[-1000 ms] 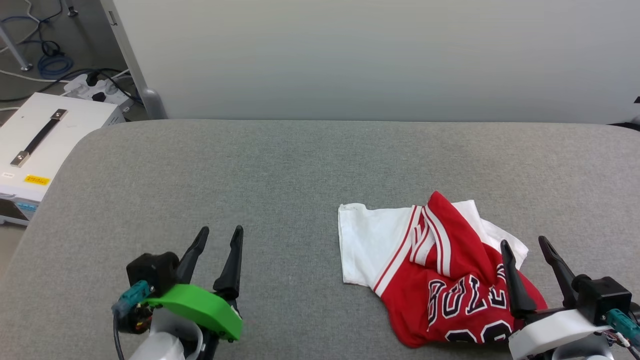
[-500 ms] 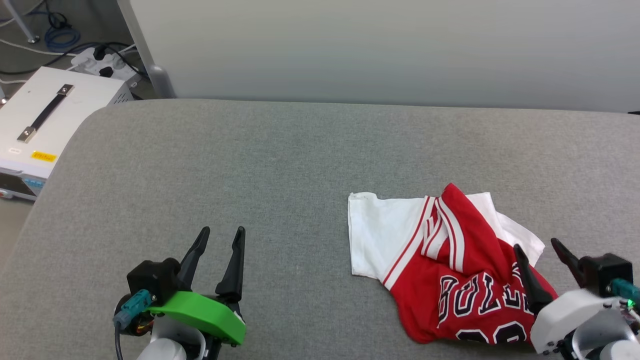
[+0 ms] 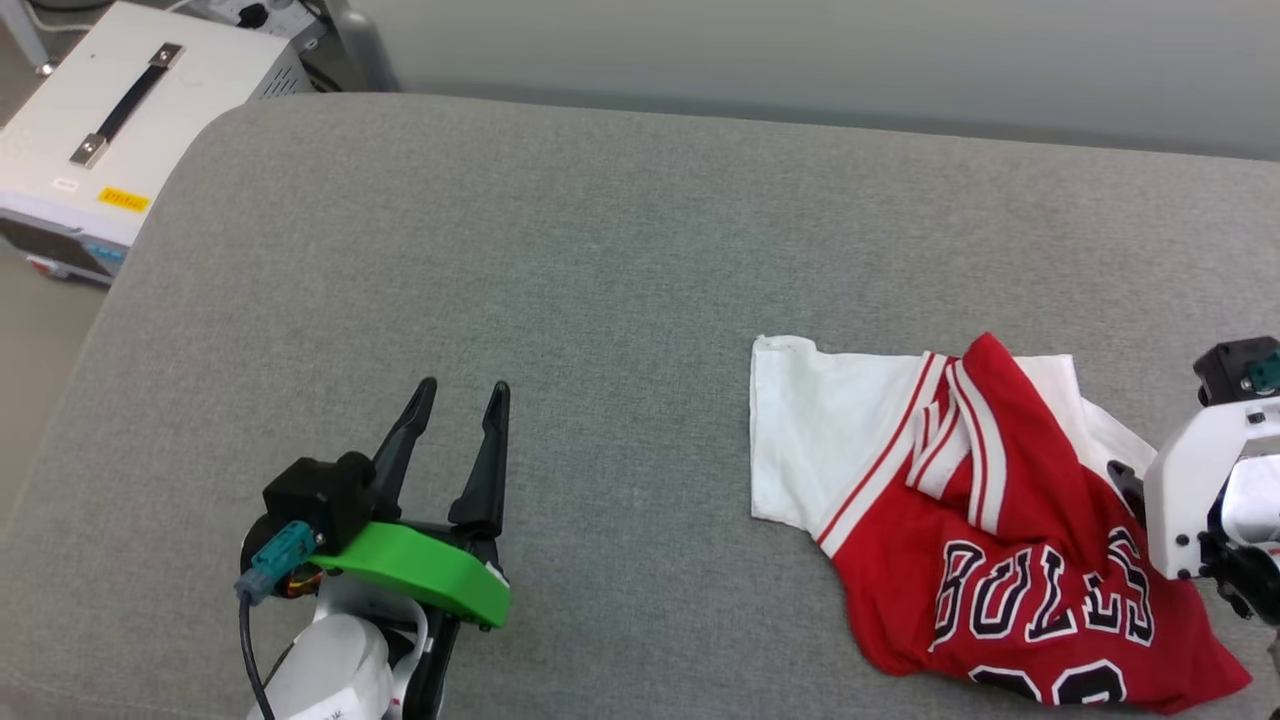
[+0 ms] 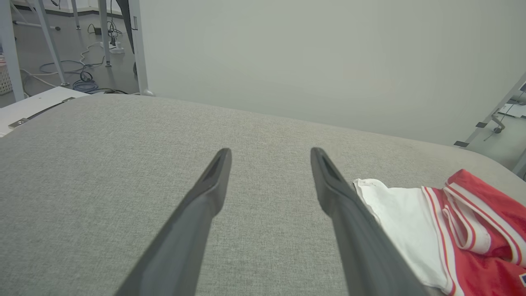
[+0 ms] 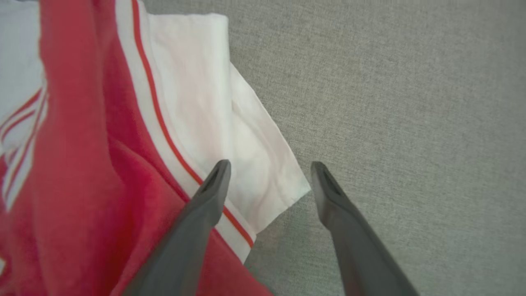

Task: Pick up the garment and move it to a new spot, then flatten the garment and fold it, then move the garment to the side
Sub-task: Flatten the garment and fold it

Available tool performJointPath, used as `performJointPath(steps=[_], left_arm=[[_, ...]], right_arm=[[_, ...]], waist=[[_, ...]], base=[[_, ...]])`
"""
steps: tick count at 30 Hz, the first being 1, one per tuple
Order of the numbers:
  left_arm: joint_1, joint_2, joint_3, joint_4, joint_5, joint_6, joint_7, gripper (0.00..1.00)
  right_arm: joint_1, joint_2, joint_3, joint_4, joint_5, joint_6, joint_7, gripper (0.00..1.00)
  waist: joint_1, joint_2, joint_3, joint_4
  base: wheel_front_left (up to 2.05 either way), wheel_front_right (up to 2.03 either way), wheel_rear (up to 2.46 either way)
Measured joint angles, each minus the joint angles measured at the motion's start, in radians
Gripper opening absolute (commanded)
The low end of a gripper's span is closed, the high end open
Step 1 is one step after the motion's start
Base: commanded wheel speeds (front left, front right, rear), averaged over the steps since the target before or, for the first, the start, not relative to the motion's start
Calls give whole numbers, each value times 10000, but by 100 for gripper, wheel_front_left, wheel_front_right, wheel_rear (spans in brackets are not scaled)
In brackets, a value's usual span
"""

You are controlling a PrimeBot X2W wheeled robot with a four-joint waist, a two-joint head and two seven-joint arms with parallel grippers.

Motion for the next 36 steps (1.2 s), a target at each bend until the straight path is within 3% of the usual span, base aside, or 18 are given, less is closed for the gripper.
performJointPath(steps=[10, 11, 12, 13, 21, 30, 36], left_arm=[[-124, -257, 253, 40, 267, -222, 0, 100], [-128, -286, 286, 44, 314, -261, 0, 100], [-129, -320, 311, 54, 359, -290, -2, 100], [-129, -351, 326, 63, 399, -293, -2, 100], [-122, -382, 598, 192, 489, -376, -2, 100], [-113, -424, 667, 318, 585, -383, -2, 100], [-68, -431, 748, 403, 587, -391, 0, 100]], right_arm=[[-701, -468, 449, 1116, -111, -2, 523, 100], [-724, -518, 458, 1204, -27, -2, 568, 90], [-734, -554, 462, 1271, 31, -4, 560, 11], [-739, -587, 466, 1327, 59, -4, 523, 0], [-800, -522, -46, 1733, 52, 2, -744, 0], [-478, -851, -2257, 2602, -892, 0, -1536, 0], [5, -276, -3271, 2968, -1685, 0, -1588, 0]], waist=[[0, 0, 730, 723], [0, 0, 781, 775], [0, 0, 828, 820], [0, 0, 863, 855], [0, 0, 727, 663], [0, 0, 280, 57], [0, 0, 109, -229]], base=[[0, 0, 0], [0, 0, 0], [0, 0, 0], [0, 0, 0], [0, 0, 0], [0, 0, 0], [0, 0, 0]])
